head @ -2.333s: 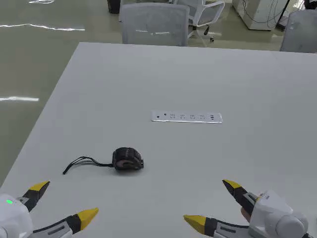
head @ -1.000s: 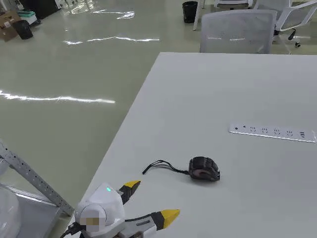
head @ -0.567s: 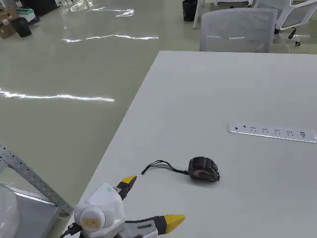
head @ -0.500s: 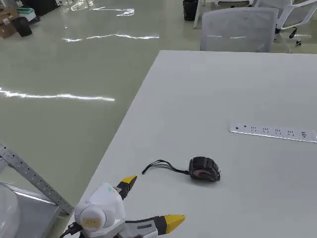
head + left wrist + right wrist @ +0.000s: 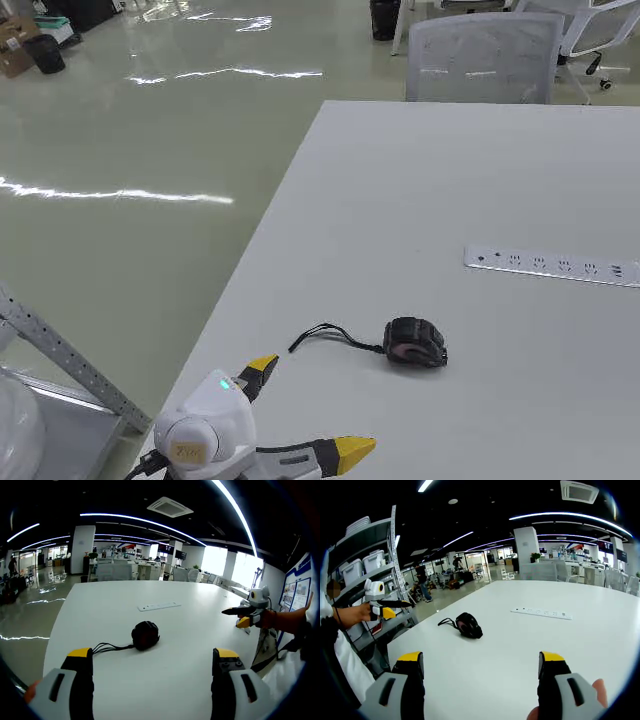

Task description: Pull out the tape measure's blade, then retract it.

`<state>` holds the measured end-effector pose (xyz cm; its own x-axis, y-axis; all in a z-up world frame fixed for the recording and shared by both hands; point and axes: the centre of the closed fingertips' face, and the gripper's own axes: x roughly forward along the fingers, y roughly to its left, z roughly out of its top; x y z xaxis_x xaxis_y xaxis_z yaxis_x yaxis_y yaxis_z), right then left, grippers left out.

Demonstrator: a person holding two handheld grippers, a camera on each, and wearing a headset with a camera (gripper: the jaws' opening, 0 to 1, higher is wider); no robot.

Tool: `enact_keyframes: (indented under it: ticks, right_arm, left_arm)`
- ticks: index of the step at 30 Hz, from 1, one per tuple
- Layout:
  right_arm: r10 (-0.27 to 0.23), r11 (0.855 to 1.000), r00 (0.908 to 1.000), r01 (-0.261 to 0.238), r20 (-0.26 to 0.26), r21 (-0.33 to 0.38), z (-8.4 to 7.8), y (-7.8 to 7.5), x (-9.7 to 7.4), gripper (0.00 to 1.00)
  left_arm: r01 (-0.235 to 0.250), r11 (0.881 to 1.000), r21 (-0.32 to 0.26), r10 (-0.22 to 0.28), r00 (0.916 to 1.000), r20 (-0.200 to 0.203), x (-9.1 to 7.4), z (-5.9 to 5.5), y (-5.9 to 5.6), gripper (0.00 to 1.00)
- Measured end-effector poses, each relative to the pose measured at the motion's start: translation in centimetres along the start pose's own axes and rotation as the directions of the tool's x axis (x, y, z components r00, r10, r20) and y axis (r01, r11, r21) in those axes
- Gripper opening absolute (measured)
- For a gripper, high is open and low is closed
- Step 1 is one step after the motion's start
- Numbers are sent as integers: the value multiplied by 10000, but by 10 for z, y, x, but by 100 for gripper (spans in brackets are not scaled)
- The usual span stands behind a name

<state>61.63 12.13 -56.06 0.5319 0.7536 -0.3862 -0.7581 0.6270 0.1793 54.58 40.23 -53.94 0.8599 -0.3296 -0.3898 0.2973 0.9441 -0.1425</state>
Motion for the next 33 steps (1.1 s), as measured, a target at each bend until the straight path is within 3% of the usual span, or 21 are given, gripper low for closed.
enact_keyframes:
  ticks: [5, 14, 22, 33]
  right_arm:
    - [-4, 10000, 10000, 4, 11, 14, 0, -1, 1, 97]
    - [44, 10000, 10000, -44, -25, 12, 0, -1, 4, 97]
    - [85, 10000, 10000, -85, -44, -31, 0, 1, 5, 97]
    - [59, 10000, 10000, -60, -61, -12, -2, -1, 6, 97]
  left_arm:
    - [-40, 10000, -11, 40, 9996, 268, 0, 6, 2, 99]
    - [-13, 10000, -72, 13, 10000, -8, 0, 0, 2, 99]
    - [39, 9996, -278, -30, 9995, 325, -2, 4, 4, 99]
    - [46, 9992, -402, -35, 9996, 263, -2, 2, 6, 99]
